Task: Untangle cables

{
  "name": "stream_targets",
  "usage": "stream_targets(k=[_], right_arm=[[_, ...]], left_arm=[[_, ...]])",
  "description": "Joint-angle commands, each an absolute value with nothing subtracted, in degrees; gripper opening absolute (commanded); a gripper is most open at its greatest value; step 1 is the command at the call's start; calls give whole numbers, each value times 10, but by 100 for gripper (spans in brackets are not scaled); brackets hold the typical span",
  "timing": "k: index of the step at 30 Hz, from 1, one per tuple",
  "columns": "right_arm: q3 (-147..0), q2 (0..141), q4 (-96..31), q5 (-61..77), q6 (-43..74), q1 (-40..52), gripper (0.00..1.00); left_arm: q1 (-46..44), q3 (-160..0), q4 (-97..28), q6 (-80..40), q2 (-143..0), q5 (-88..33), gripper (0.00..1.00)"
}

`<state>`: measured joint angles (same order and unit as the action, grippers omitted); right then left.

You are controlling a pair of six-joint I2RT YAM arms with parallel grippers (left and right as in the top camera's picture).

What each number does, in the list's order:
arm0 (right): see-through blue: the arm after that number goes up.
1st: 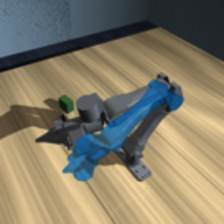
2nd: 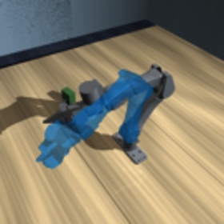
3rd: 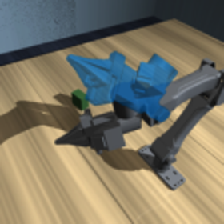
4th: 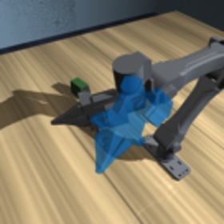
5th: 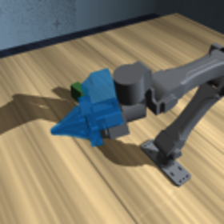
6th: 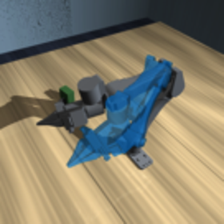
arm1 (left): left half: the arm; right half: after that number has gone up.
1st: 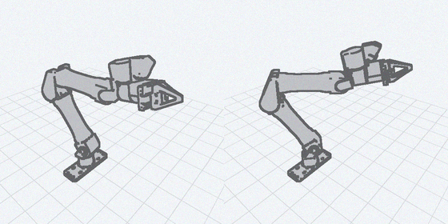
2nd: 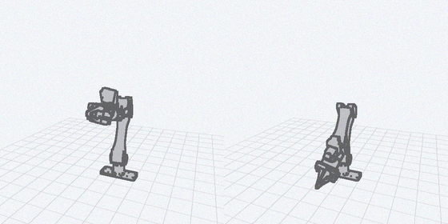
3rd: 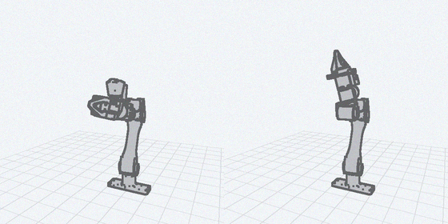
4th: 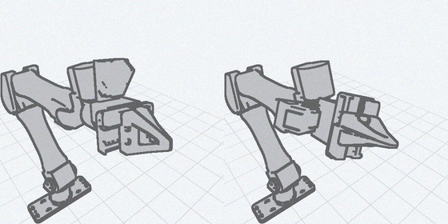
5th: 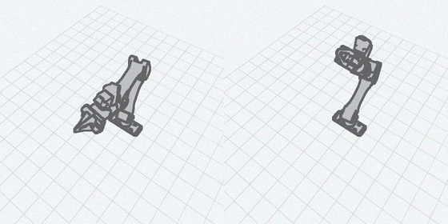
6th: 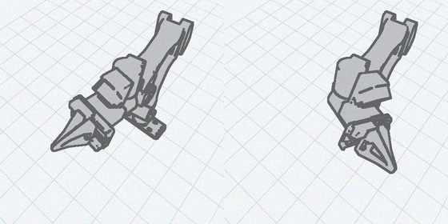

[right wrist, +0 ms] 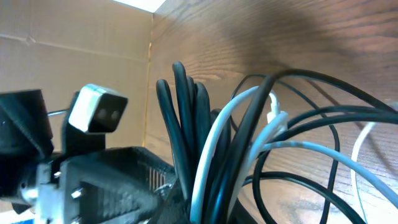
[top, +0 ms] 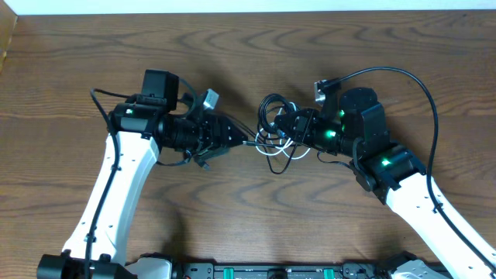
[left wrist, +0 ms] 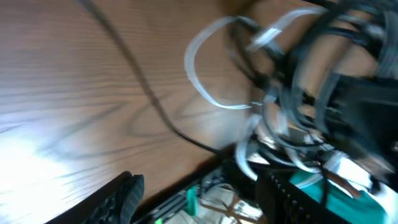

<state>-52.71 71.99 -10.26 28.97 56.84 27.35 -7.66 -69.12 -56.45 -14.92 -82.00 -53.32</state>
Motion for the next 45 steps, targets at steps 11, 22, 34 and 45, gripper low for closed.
stream_targets(k=[11, 22, 34, 45], right_arm=[[-533, 710, -91, 288, 641, 270, 9], [-533, 710, -83, 309, 643, 271, 9], [-533, 710, -97, 326, 642, 271, 11], [-533, 711, -253, 148, 515, 270, 96]], left_arm=[[-77, -695, -528, -156, -814, -677, 64], [-83, -695, -512, -198, -814, -665, 50], [-90, -695, -480, -209, -814, -649, 8], [-90, -695, -528, -281, -814, -389, 8]])
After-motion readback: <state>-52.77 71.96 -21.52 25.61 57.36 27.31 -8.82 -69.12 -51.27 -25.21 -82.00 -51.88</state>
